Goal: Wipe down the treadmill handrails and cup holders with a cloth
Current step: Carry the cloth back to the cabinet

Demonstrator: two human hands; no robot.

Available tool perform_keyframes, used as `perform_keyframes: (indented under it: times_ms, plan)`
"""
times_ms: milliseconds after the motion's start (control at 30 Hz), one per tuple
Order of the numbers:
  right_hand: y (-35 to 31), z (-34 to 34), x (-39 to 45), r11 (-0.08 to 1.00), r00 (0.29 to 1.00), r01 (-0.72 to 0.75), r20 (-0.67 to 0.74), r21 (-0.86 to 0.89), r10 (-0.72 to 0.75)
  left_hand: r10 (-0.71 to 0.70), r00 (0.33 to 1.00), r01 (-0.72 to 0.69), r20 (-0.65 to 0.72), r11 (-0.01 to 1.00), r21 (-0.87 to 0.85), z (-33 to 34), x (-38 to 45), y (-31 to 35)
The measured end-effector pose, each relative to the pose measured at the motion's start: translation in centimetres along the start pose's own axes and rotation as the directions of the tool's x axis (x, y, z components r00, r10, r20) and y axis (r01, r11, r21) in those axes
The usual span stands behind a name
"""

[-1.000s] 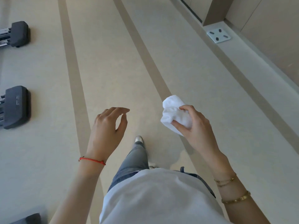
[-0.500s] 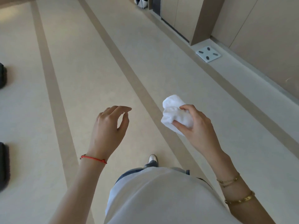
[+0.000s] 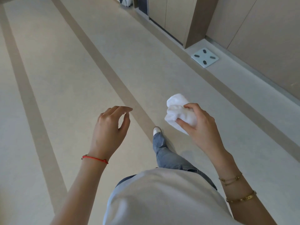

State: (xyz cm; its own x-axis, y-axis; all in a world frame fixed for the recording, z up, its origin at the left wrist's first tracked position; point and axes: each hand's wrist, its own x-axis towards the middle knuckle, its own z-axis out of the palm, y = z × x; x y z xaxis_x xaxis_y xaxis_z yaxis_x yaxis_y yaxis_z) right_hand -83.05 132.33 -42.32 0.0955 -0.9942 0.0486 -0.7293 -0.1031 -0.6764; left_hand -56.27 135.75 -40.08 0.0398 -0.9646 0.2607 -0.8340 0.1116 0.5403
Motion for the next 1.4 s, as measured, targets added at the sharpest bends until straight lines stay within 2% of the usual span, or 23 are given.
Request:
perform_keyframes:
  times_ms: [233, 467, 733, 1000, 1200, 1400]
  plan:
    - [-0.7, 0.2, 20.0, 0.999, 0.999, 0.048, -0.021, 0.001, -0.048, 0.001, 0.999, -0.001, -0.038, 1.0, -0.011, 2.1, 18.8, -2.9]
    - [-1.9, 1.2, 37.6, 0.998, 0.997, 0.061, 0.043, -0.009, -0.061, -0.029, 0.994, 0.028, -0.106, 1.0, -0.013, 3.0, 35.4, -6.2]
    - [-1.9, 5.7, 55.4, 0.999, 0.998, 0.053, 0.033, 0.005, -0.053, 0.001, 0.998, -0.002, -0.062, 1.0, -0.01, 6.8, 53.1, -13.6]
    - [-4.3, 8.1, 77.0, 0.999, 0.999, 0.037, -0.032, 0.019, -0.036, 0.068, 0.998, -0.069, -0.017, 0.997, -0.023, 8.8, 75.0, -19.9]
    - [-4.3, 7.9, 88.7, 0.999, 0.995, -0.031, -0.095, 0.031, 0.034, 0.144, 0.989, -0.143, 0.042, 0.989, -0.023, 10.7, 89.3, -22.1]
    - [-1.3, 7.6, 99.6, 0.993, 0.984, -0.115, -0.136, 0.034, 0.119, 0.208, 0.973, -0.205, 0.098, 0.978, -0.039, 15.3, 102.6, -22.9]
